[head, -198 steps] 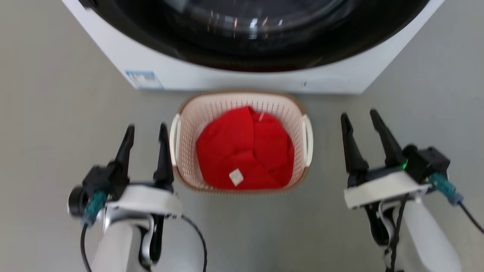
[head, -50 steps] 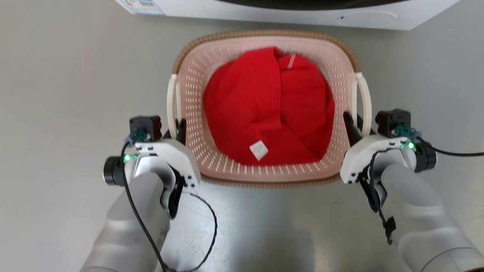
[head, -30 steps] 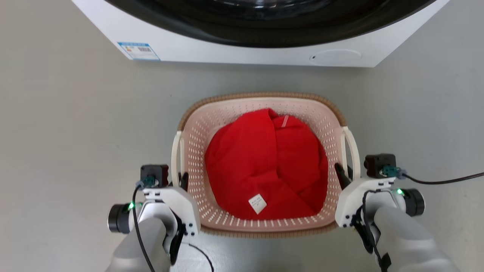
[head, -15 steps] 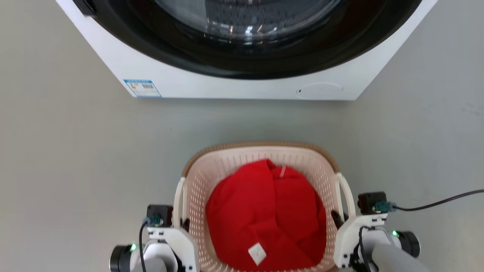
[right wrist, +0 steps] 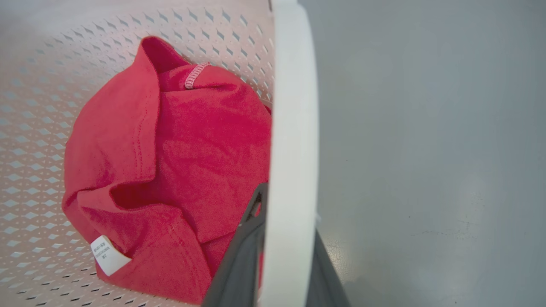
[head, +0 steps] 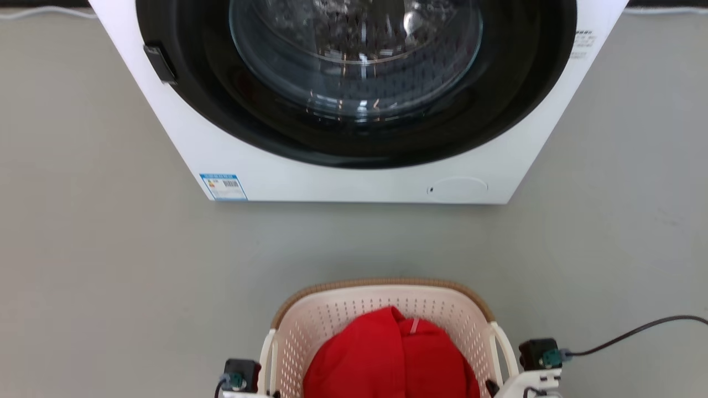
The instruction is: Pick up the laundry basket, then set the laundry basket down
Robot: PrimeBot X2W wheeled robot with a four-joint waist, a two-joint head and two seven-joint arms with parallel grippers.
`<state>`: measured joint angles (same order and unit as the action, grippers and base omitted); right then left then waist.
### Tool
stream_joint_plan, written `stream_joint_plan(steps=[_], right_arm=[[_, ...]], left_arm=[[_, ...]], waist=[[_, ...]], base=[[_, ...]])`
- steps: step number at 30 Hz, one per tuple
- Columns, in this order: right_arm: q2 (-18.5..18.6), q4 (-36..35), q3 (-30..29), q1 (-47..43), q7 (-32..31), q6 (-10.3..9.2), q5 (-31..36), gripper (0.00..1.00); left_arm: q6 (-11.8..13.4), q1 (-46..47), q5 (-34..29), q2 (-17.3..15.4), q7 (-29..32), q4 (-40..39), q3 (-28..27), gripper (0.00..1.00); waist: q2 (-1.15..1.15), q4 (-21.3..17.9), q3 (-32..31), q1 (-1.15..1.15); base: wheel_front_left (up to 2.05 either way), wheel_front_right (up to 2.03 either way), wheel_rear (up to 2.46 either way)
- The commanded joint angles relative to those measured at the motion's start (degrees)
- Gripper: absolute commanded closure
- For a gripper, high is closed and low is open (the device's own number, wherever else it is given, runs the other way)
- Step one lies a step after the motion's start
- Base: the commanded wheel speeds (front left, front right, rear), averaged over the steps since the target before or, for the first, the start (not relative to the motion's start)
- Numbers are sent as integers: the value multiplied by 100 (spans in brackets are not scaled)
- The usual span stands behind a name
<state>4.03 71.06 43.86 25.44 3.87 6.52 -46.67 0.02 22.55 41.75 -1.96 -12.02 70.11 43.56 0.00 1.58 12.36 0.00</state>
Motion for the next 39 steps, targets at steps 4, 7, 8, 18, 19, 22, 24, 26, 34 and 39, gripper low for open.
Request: stream_joint_plan(steps=[4, 7, 8, 18, 19, 22, 24, 26, 34, 39], right_arm=[[-115, -107, 362, -323, -100, 97, -239, 100], [-115, -112, 464, -385, -136, 97, -349, 100], [-115, -108, 497, -394, -144, 97, -381, 100], [-115, -47, 782, -427, -164, 97, -665, 100], [-115, -44, 809, -434, -162, 97, -696, 100], [-115, -25, 887, -442, -141, 97, -777, 100], [-115, -13, 937, -448, -123, 97, -831, 100], [-115, -9, 962, -452, -122, 97, -860, 100], [-115, 34, 1152, -440, -92, 97, -1066, 100], [-115, 56, 1287, -423, -69, 97, -1205, 100]], left_arm=[[12, -214, 102, -92, -4, 14, 87, 100], [13, -282, 158, -92, 23, 39, 150, 100], [14, -293, 175, -92, 32, 48, 169, 100], [26, -330, 355, -92, 71, 67, 315, 100], [26, -332, 373, -92, 73, 67, 329, 100], [35, -332, 424, -92, 71, 70, 367, 100], [43, -325, 457, -92, 64, 74, 387, 100], [46, -321, 473, -92, 61, 76, 397, 100], [60, -302, 588, -92, 42, 92, 485, 100], [74, -285, 662, -92, 13, 104, 547, 100]], waist=[[0, 19, -390, 0], [0, 21, -469, 0], [0, 22, -489, 0], [0, 23, -600, 0], [0, 21, -606, 0], [0, 21, -613, 0], [0, 23, -609, 0], [0, 23, -607, 0], [0, 37, -587, 0], [0, 35, -603, 0]], base=[[0, 0, 0], [0, 0, 0], [0, 0, 0], [0, 0, 0], [0, 0, 0], [0, 0, 0], [0, 0, 0], [0, 0, 0], [0, 0, 0], [0, 0, 0]])
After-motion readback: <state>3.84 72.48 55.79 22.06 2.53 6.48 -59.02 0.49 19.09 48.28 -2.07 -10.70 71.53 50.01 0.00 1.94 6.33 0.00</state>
